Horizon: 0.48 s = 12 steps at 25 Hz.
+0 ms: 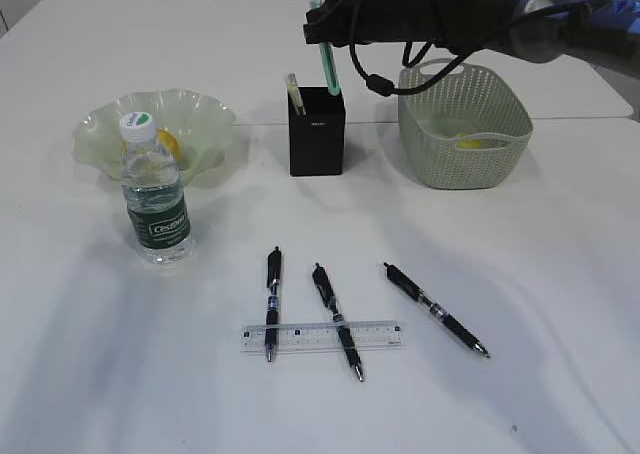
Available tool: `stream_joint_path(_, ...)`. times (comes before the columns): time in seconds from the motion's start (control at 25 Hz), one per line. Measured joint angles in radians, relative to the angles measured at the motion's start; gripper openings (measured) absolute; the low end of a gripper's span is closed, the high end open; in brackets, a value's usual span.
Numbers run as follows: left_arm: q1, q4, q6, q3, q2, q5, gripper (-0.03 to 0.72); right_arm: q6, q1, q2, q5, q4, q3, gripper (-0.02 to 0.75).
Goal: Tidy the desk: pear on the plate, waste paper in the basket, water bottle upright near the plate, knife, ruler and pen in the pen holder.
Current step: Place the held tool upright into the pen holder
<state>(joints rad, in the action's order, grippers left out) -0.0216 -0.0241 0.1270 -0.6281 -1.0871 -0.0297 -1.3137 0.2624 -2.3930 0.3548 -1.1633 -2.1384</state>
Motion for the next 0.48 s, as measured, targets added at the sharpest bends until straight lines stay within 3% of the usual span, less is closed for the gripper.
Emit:
stream_joint_path(0.32,0.000,0.000,0.000,0.000,0.000,0.000,0.341,-0.365,0.025,-0.009,-0.033,-0.327,0.000,0.135)
stream_joint_path(0.48,0.000,0.000,0.000,0.000,0.000,0.000,0.341,-0.470,0.029,-0.012,-0.046,-0.427,0.000,0.135)
